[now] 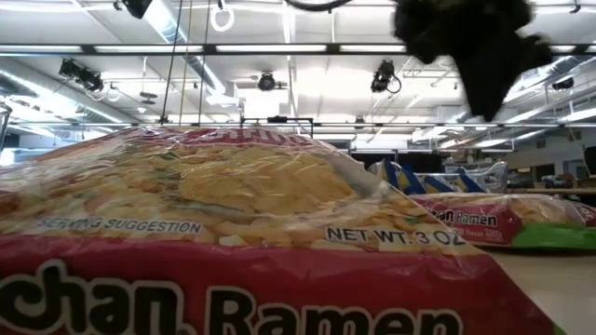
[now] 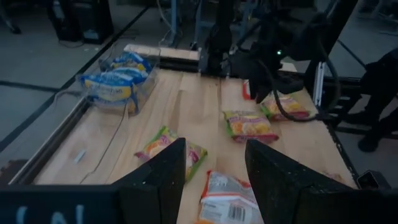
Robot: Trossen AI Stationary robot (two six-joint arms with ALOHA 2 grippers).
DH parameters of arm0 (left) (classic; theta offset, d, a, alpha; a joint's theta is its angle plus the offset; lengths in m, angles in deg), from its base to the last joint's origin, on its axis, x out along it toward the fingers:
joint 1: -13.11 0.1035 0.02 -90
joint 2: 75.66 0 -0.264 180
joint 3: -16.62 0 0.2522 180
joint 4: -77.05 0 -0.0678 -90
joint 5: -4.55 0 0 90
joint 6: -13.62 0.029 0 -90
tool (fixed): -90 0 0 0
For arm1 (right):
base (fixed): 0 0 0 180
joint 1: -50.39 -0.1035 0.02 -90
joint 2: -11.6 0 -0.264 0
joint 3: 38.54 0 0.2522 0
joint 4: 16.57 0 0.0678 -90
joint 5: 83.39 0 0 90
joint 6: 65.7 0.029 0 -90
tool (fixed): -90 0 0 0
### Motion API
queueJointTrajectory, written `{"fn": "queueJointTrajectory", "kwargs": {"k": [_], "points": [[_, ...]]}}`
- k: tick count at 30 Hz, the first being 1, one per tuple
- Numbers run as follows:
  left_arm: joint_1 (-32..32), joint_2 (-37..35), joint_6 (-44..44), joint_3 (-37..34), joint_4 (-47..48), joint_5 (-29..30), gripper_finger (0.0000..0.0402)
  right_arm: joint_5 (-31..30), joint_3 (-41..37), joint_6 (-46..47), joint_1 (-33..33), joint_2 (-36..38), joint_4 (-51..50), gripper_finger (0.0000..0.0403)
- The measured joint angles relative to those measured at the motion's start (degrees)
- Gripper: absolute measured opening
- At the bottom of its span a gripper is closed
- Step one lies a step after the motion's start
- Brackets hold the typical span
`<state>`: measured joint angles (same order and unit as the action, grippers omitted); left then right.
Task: Sort Maruchan noodles
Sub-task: Put the green noodle pack into the top left transparent bin
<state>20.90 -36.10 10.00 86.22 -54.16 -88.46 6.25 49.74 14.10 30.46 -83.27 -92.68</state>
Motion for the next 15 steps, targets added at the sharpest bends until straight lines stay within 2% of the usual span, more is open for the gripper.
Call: {"fn": "queueJointTrajectory", "kwargs": {"k": [3, 9, 15], "points": [[0.00, 1.04, 1.59, 0.00, -1.95, -1.81, 0.0172, 1.50, -5.17, 7.25, -1.14, 1.46, 2.59, 0.0128], [0.02, 3.82, 3.28, 0.00, -4.09, -2.34, 0.0172, 2.99, -17.69, 10.61, -0.70, 3.91, 16.25, 0.0189], [1.15, 4.69, 2.78, 0.00, -3.90, -1.83, 0.0172, 3.21, -24.42, 10.07, 0.95, 3.80, 24.28, 0.0194]]}}
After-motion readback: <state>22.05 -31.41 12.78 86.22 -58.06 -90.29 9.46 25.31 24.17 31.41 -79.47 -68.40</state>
